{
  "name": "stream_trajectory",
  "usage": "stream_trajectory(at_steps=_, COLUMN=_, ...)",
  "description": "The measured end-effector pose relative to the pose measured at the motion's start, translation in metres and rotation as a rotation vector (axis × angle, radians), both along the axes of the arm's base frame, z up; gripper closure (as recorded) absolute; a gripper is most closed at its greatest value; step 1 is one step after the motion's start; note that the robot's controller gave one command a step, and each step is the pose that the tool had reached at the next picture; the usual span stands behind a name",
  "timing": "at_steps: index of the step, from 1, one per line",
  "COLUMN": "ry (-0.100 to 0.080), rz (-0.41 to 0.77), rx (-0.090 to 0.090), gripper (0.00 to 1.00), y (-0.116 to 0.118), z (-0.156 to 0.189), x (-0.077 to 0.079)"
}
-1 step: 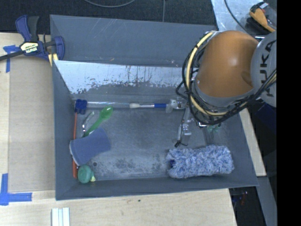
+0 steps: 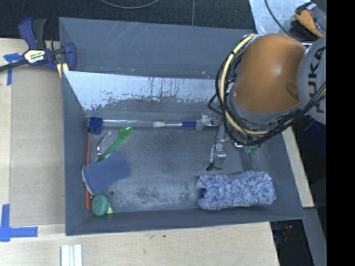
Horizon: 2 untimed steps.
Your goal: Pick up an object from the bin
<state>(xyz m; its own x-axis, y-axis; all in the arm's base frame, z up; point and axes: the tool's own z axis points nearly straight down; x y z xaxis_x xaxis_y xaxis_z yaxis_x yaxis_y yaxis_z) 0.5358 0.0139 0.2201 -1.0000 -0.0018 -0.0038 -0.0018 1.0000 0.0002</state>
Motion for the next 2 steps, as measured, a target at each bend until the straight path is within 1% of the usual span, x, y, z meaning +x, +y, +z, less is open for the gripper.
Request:
stream_trajectory(at_steps=1, ry=-0.001, rz=0.322, rx=-0.001, gripper=0.00, y=-0.056, z=-0.133, x=-0.035)
stream_trajectory(at_steps=2, ry=-0.009, rz=0.261, rx=-0.002, gripper=0.00, y=-0.060, z=-0.065, x=-0.043)
